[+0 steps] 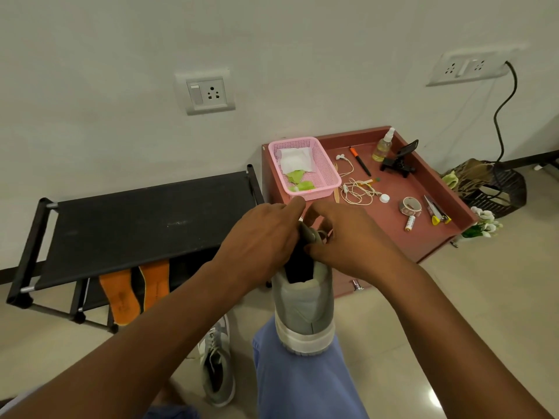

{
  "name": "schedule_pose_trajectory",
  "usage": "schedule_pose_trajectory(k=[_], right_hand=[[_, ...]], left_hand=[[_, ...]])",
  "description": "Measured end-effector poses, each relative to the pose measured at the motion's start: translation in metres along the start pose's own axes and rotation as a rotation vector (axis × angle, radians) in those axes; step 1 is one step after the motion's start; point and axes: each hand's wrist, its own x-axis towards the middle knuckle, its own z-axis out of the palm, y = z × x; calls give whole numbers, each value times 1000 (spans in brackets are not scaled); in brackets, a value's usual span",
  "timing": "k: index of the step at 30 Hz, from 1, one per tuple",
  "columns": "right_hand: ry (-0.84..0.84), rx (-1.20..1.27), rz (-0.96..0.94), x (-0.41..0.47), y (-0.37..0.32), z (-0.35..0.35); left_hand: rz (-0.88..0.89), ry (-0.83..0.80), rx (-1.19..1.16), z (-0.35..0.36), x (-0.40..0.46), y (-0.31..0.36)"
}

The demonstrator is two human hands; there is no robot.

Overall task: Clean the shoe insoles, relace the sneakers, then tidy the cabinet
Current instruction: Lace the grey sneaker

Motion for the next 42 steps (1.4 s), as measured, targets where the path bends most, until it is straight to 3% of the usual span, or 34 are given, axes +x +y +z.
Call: schedule_pose_trajectory(k=[9,15,24,34,42], right_hand=[[166,-176,-41,14,3,14],[191,-188,-61,14,10,16],[248,-216,-67,19,9,22],[248,-222,-9,21,-1,23],[150,-178,38,9,3,7]], left_hand=[[-23,67,-42,3,3,-4],[-5,15,-57,5,8,-13],[-4,135,-59,16,7,-15],[-38,247,-105,21,3,-12],[-192,137,-85,6,1,-15]])
